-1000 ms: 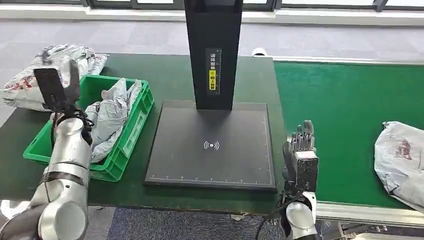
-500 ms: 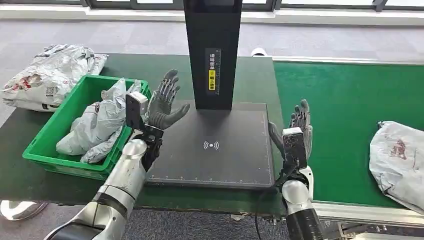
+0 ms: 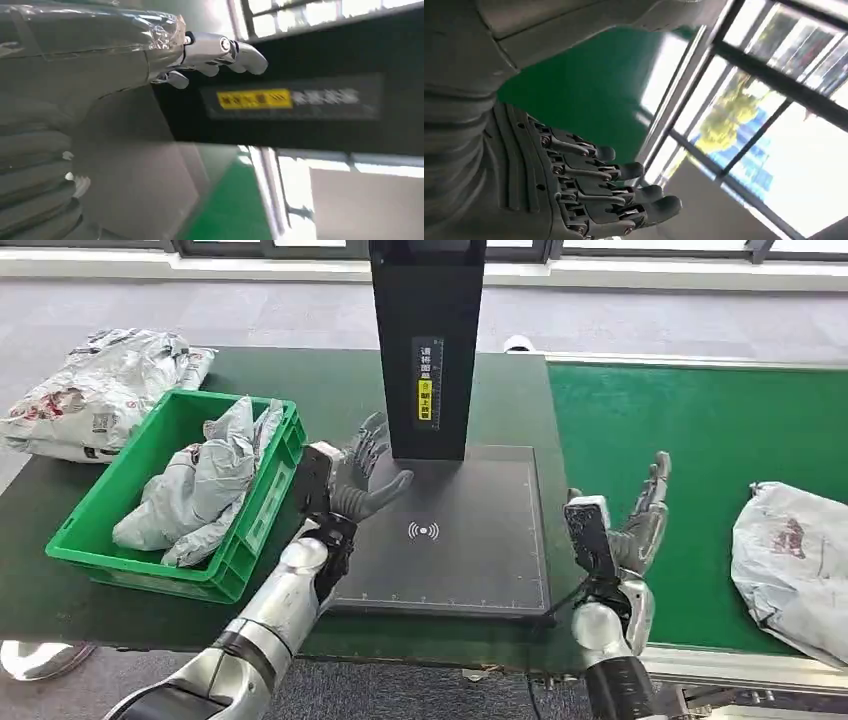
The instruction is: Moved the parcel from conveyor to table for the left to box.
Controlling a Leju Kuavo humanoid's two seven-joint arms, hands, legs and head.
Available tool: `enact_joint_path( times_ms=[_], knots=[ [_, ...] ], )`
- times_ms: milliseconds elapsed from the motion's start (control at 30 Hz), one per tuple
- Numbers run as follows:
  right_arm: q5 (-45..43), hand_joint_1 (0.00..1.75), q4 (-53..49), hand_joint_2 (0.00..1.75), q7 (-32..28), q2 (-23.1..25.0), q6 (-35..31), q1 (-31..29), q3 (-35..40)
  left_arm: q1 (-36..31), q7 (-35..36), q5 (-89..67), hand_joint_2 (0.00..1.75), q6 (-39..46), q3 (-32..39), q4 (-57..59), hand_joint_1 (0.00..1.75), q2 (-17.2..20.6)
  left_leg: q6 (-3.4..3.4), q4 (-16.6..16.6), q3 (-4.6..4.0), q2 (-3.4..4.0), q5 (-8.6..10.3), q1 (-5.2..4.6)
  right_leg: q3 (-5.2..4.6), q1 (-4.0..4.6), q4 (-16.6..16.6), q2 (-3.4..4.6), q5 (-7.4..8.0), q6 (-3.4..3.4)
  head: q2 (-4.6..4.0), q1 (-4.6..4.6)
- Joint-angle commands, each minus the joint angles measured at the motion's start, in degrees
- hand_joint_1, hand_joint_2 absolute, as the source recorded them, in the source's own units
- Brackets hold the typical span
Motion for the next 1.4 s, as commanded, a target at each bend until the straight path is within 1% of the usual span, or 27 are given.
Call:
enact_joint_path(
  times_ms=[33,100,167,200,233,267,300,333,367,400,433,467,633,667,767,800,1333,1400],
  knots=[
    [27.09,0.0,7.51,1.75,12.31,-3.19,-0.95,-0.71,-25.41,-1.6,-2.66,-5.79,0.0,7.33,-5.2,5.04,0.0,-0.22,0.03,-0.05,0.13,-0.22,-0.02,0.03,0.23,0.05,-0.1,-0.24,-0.06,-0.02,0.0,0.0],
    [31.38,0.0,10.46,1.75,14.42,-4.87,-0.48,-1.57,-27.53,-1.32,-2.43,-4.96,0.0,5.19,-4.47,4.62,0.0,-0.69,0.04,-0.09,0.16,-0.31,0.0,0.03,0.3,0.05,-0.15,-0.34,-0.07,-0.02,0.0,0.0],
    [31.33,0.0,11.59,1.75,13.8,-5.12,-0.96,-2.07,-28.16,-1.12,-2.17,-5.01,0.0,5.08,-4.34,4.39,0.0,-0.7,0.06,-0.08,0.17,-0.31,-0.03,0.05,0.33,0.06,-0.18,-0.33,-0.07,-0.01,0.0,0.0],
    [31.33,0.0,11.59,1.75,13.8,-5.12,-0.96,-2.07,-28.16,-1.12,-2.17,-5.01,0.0,5.08,-4.34,4.39,0.0,-0.7,0.05,-0.06,0.17,-0.15,-0.05,0.03,0.26,0.05,-0.14,-0.18,-0.05,-0.01,0.0,0.0],
    [33.66,0.0,12.19,1.75,15.16,-5.3,-1.15,-2.41,-28.51,-1.04,-2.3,-5.04,0.0,4.93,-4.27,4.3,0.0,-0.68,0.07,-0.03,0.12,-0.12,-0.08,0.03,0.22,0.04,-0.11,-0.14,-0.05,0.0,0.0,0.0],
    [36.56,0.0,16.65,1.75,18.12,-7.14,-1.15,-3.65,-28.88,-1.15,-2.01,-5.57,0.0,5.55,-4.45,4.54,0.0,-0.64,0.08,-0.08,0.19,-0.12,-0.08,0.03,0.31,0.05,-0.16,-0.15,-0.06,-0.01,0.0,0.02],
    [38.18,0.0,18.36,1.75,19.48,-8.61,-1.15,-4.18,-29.04,-1.26,-1.72,-5.45,1.75,5.42,-4.23,4.8,0.0,-0.66,0.12,-0.02,0.08,-0.05,-0.11,0.04,0.18,0.05,-0.1,-0.07,-0.03,0.0,0.0,0.02],
    [40.16,0.0,22.69,1.75,21.6,-10.74,-1.15,-5.34,-29.43,-1.26,-1.58,-4.62,1.75,5.37,-3.27,5.03,0.0,-0.75,0.12,-0.03,0.1,-0.03,-0.11,0.01,0.19,0.03,-0.1,-0.05,-0.03,0.01,0.0,0.02],
    [40.01,0.0,25.56,1.75,21.52,-12.55,-1.15,-5.98,-29.97,-1.24,-1.28,-4.35,1.75,5.73,-2.81,5.03,0.0,-0.58,0.14,-0.08,0.2,-0.04,-0.11,0.04,0.32,0.06,-0.2,-0.08,-0.02,0.0,0.0,0.02],
    [40.57,0.0,28.3,1.75,22.2,-13.77,-1.15,-6.71,-30.26,-1.13,-1.39,-3.81,1.75,5.53,-2.36,4.95,0.0,-0.43,0.14,-0.04,0.15,0.01,-0.12,0.04,0.24,0.06,-0.14,-0.04,-0.02,0.0,0.0,0.02],
    [39.87,0.0,33.54,1.75,22.51,-15.18,-1.15,-8.48,-30.79,-0.96,-1.36,-3.43,1.75,5.5,-2.0,4.77,0.0,-0.29,0.16,-0.04,0.1,-0.03,-0.11,0.0,0.17,0.02,-0.11,-0.07,-0.02,0.01,0.0,0.0],
    [39.87,0.0,33.54,1.75,22.51,-15.18,-1.15,-8.48,-30.79,-0.96,-1.36,-3.43,1.75,5.5,-2.0,4.77,0.0,-0.29,0.17,-0.09,0.21,-0.08,-0.1,0.02,0.31,0.05,-0.21,-0.13,-0.02,0.01,0.0,0.0],
    [39.87,0.0,33.54,1.75,22.51,-15.18,-1.15,-8.48,-30.79,-0.96,-1.36,-3.43,1.75,5.5,-2.0,4.77,0.0,-0.29,0.2,-0.02,0.01,0.04,-0.12,-0.03,0.13,0.0,-0.06,-0.06,0.0,0.05,0.0,0.02],
    [39.87,0.0,33.54,1.75,22.51,-15.18,-1.15,-8.48,-30.79,-0.96,-1.36,-3.43,1.75,5.5,-2.0,4.77,0.0,-0.29,0.18,-0.08,0.17,0.14,-0.16,0.01,0.26,0.03,-0.14,0.02,-0.01,0.02,0.0,0.02],
    [39.87,0.0,33.54,1.75,22.51,-15.18,-1.15,-8.48,-30.79,-0.96,-1.36,-3.43,1.75,5.5,-2.0,4.77,0.0,-0.29,0.19,0.0,0.03,0.05,-0.12,-0.01,0.12,0.02,-0.06,-0.04,-0.01,0.04,0.0,0.02],
    [39.87,0.0,33.54,1.75,22.51,-15.18,-1.15,-8.48,-30.79,-0.96,-1.36,-3.43,1.75,5.5,-2.0,4.77,0.0,-0.29,0.18,-0.05,0.12,0.08,-0.13,-0.02,0.19,0.01,-0.09,-0.02,-0.02,0.02,0.0,0.02],
    [39.87,0.0,33.54,1.75,22.51,-15.18,-1.15,-8.48,-30.79,-0.96,-1.36,-3.43,1.75,5.5,-2.0,4.77,0.0,-0.29,0.2,-0.01,0.04,0.11,-0.14,-0.02,0.13,0.01,-0.05,0.02,-0.02,0.05,0.0,0.02],
    [41.74,0.0,39.68,1.75,26.07,-16.69,-0.49,-10.23,-30.45,-0.66,-1.17,-3.55,1.75,6.12,-1.94,4.44,0.0,-0.21,0.19,-0.04,0.09,0.12,-0.14,-0.02,0.17,0.01,-0.08,0.03,-0.02,0.04,0.0,0.02]
  ],
)
